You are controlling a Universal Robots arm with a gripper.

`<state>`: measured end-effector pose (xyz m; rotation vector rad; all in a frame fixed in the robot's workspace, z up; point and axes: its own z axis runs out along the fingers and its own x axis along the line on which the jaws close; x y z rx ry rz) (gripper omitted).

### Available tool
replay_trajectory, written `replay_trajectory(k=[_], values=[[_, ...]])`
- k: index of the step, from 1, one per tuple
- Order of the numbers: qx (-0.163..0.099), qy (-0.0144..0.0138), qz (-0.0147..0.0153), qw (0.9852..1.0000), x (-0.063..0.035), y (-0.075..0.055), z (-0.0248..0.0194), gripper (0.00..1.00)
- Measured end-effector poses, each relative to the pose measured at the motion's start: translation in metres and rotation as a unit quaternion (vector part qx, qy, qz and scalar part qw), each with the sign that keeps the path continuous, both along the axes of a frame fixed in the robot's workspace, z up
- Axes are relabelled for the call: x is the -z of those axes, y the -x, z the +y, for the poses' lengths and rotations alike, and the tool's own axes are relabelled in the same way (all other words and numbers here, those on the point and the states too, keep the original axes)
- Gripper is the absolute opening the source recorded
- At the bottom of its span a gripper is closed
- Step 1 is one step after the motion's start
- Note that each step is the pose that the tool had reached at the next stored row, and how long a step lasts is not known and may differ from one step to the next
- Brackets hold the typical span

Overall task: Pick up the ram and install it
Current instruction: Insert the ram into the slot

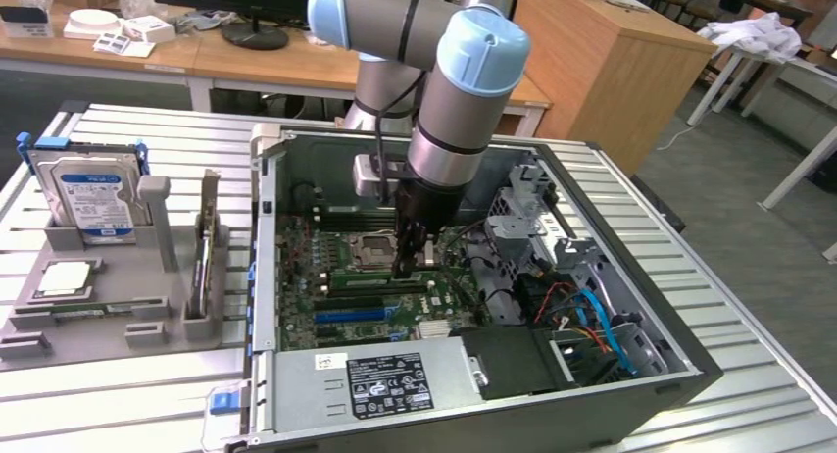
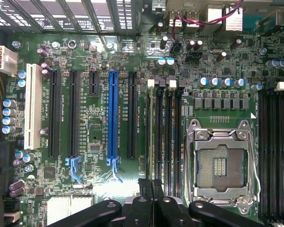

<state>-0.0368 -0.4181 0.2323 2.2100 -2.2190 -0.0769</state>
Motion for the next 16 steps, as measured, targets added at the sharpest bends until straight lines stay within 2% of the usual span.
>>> replay_trajectory(k=[16], values=[[-0.001, -0.0001, 0.0, 1.0, 0.0008, 0.0, 0.0, 0.11]])
